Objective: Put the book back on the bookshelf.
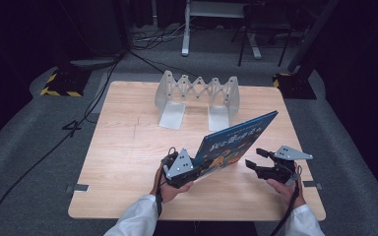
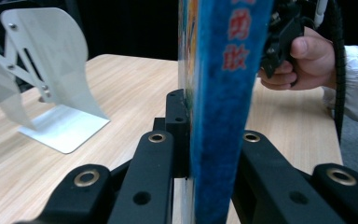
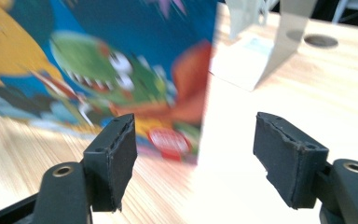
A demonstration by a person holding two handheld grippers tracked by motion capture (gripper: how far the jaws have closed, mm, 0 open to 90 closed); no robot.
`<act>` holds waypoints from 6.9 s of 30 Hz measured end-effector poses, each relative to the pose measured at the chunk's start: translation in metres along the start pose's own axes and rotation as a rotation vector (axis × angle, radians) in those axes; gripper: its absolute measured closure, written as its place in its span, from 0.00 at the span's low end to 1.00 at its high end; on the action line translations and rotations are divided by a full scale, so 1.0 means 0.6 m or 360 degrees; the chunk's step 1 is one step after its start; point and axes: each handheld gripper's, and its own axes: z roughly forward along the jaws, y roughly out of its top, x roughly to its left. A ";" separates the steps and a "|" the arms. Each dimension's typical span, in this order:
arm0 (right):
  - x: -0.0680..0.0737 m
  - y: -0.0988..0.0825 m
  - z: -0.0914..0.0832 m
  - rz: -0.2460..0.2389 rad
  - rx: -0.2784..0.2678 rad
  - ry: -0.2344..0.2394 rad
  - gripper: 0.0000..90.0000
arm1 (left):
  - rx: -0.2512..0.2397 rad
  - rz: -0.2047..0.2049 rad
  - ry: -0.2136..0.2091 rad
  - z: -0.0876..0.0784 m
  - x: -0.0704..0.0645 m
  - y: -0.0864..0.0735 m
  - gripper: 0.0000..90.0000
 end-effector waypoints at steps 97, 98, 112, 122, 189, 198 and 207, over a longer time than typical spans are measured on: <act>-0.011 -0.074 0.013 -0.0035 0.0447 -0.0152 0.27 | -0.0219 -0.0393 0.0828 -0.127 0.220 -0.039 0.92; -0.011 -0.074 0.013 -0.0036 0.0447 -0.0152 0.27 | -0.0207 -0.0373 0.0824 -0.127 0.219 -0.039 0.92; -0.010 -0.074 0.012 -0.0042 0.0448 -0.0145 0.27 | 0.0025 -0.0321 0.0785 -0.092 0.220 -0.061 0.91; -0.011 -0.074 0.013 -0.0042 0.0448 -0.0143 0.27 | 0.0058 -0.0359 0.0839 -0.059 0.233 -0.052 0.91; -0.006 -0.077 0.011 -0.0061 0.0433 -0.0116 0.26 | 0.0260 -0.0382 0.0888 -0.043 0.216 -0.067 0.72; -0.009 -0.073 0.013 -0.0061 0.0453 -0.0114 0.26 | 0.0229 -0.0351 0.0819 -0.075 0.215 -0.062 0.69; -0.003 -0.053 0.010 -0.0060 0.0483 -0.0146 0.26 | 0.0270 -0.0286 0.0758 -0.108 0.210 -0.044 0.57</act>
